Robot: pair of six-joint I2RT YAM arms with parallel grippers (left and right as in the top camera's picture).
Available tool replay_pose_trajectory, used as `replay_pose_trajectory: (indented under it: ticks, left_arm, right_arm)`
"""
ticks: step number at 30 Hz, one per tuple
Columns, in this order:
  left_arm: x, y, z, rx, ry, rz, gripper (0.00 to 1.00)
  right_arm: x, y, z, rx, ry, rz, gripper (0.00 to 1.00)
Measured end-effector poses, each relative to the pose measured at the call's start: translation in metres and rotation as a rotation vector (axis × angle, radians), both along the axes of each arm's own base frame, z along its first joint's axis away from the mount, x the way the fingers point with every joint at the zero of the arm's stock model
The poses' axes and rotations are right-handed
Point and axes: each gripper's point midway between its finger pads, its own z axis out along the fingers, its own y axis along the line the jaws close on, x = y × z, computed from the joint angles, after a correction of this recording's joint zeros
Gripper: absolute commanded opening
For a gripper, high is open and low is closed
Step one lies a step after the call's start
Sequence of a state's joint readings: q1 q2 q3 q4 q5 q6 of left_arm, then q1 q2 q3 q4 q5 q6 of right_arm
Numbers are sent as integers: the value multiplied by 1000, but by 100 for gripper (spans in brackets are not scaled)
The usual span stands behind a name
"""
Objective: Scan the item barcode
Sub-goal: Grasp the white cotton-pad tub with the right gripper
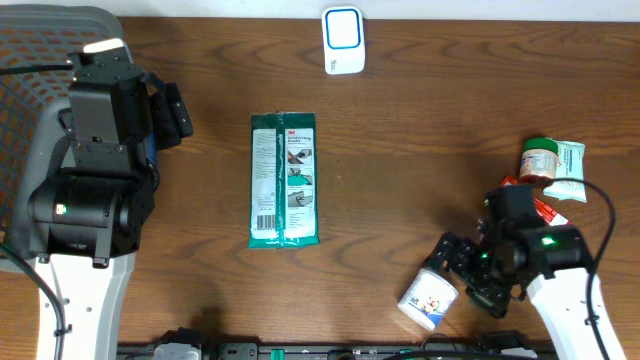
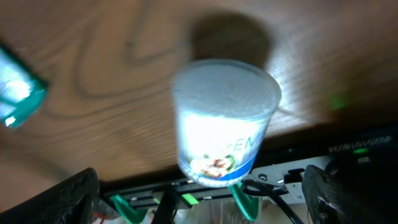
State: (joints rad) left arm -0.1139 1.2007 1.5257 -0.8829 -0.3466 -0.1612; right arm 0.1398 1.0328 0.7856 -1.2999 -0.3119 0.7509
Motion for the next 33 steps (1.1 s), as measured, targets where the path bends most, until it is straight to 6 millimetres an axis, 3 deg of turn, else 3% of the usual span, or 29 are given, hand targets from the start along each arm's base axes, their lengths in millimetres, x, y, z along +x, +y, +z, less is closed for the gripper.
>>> replay_pose_trajectory:
  ticks: [8,15,20,27,28,31,33]
  left_arm:
    - [0,0,0,0,0,0,92]
    - [0,0,0,0,0,0,92]
    - [0,0,0,0,0,0,92]
    - [0,0,0,0,0,0,92]
    - [0,0,0,0,0,0,92]
    - [0,0,0,0,0,0,92]
    - [0,0,0,0,0,0,92]
  right_arm:
    - [-23,8,-39,-41,123,-136,99]
    - [-25,17,-71,-36,107,-176,87]
    - [-19,21,-73,-31,82,-187,78]
    - [-13,18,-74,-51,54,-194,76]
    - [-10,19,-74,-48,39,-190,74]
    - [-3,20,-73,-46,-2,-150,55]
    - [-1,19,-71,-51,-19,-122,57]
